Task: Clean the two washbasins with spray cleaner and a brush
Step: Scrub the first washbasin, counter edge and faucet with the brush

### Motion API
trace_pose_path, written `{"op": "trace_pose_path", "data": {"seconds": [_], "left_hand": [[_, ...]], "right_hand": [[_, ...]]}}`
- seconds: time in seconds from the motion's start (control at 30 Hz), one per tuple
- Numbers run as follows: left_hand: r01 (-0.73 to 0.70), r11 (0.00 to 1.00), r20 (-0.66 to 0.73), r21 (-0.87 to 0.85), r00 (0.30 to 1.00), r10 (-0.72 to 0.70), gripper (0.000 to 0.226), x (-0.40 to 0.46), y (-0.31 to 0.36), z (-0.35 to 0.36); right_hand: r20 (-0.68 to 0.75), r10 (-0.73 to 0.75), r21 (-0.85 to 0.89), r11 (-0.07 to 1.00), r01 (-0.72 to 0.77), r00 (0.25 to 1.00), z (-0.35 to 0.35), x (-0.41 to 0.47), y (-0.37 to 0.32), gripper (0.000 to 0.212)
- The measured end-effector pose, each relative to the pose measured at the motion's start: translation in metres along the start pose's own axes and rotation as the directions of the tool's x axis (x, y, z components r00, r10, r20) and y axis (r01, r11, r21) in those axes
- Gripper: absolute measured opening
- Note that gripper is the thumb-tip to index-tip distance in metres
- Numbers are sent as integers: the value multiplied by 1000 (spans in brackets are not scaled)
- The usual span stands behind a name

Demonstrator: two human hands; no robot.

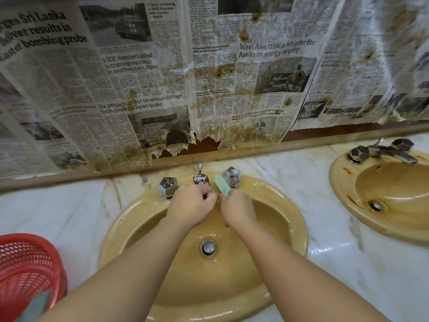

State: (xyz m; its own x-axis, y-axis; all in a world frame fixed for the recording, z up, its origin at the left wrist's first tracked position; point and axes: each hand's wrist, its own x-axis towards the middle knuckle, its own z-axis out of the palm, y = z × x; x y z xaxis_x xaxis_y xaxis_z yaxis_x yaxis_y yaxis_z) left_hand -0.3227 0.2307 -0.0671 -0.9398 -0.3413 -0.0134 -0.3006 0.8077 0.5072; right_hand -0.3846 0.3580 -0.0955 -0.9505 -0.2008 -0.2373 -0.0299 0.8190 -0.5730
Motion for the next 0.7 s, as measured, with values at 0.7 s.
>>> {"op": "trace_pose_path", "data": {"seconds": [0.7], "left_hand": [[-149, 967, 332, 206, 940, 74, 66, 50, 61, 33]], "right_hand": [[32, 52, 0, 999, -52, 998, -60, 59, 58, 30]]}}
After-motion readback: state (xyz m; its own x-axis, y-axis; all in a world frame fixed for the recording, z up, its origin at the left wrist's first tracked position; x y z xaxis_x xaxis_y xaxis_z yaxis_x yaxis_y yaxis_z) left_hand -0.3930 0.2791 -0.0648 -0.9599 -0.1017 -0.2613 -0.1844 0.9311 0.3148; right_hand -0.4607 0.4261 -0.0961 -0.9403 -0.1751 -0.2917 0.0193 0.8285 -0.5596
